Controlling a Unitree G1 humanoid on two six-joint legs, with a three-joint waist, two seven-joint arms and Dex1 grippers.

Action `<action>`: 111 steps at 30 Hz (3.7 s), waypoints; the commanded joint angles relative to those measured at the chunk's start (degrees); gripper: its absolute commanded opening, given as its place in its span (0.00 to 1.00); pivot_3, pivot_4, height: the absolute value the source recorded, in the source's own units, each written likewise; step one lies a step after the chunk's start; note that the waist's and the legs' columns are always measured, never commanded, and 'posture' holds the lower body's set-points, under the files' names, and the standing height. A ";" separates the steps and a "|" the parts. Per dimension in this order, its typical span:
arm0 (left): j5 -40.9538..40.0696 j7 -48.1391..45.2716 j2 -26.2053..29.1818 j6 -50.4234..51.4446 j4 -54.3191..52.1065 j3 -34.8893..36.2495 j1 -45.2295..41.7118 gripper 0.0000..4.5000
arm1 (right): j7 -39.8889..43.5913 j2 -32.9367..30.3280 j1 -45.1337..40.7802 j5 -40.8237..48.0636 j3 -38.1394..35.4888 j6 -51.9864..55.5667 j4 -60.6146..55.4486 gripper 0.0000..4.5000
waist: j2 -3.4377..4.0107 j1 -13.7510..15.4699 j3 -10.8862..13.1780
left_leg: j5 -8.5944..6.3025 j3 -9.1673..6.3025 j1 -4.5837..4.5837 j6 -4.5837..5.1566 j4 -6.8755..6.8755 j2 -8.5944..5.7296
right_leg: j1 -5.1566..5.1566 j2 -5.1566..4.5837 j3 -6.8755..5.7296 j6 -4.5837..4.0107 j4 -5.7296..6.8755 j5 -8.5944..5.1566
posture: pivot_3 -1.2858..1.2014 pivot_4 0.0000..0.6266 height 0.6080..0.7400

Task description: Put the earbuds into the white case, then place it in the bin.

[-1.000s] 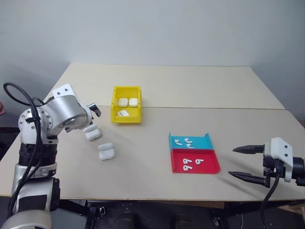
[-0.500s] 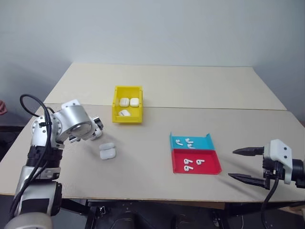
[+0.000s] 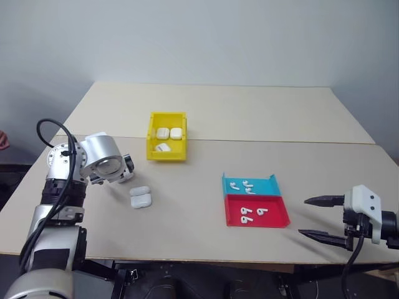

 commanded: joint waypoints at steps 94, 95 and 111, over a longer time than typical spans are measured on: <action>63.54 -159.76 -16.83 -71.91 -32.64 -2.43 40.55 0.62 | 3.34 -17.81 -40.16 -6.20 31.87 21.78 -20.13 1.00 | 0.25 -1.54 -0.15 | -0.43 0.16 -0.69 0.74 0.19 0.19 | -0.78 0.00 0.07 -0.02 0.03 -0.01 | 0.52 0.24 1.00; 63.58 -160.25 -17.02 -72.75 -32.70 -2.40 41.02 0.62 | 3.65 -16.79 -41.95 -7.49 33.98 22.26 -19.57 1.00 | 0.25 -1.57 -0.15 | -0.43 0.17 -0.68 0.74 0.21 0.20 | -0.78 0.01 0.07 -0.02 0.04 -0.01 | 0.52 0.24 1.00; 67.15 -157.67 -16.47 -73.71 -35.74 -4.00 43.88 0.62 | 10.98 -5.55 -51.60 -31.39 52.53 12.61 -9.48 0.57 | 0.28 -1.72 -0.17 | -0.41 0.19 -0.68 0.72 0.21 0.21 | -0.84 0.02 0.06 -0.03 0.11 0.00 | 0.52 0.24 1.00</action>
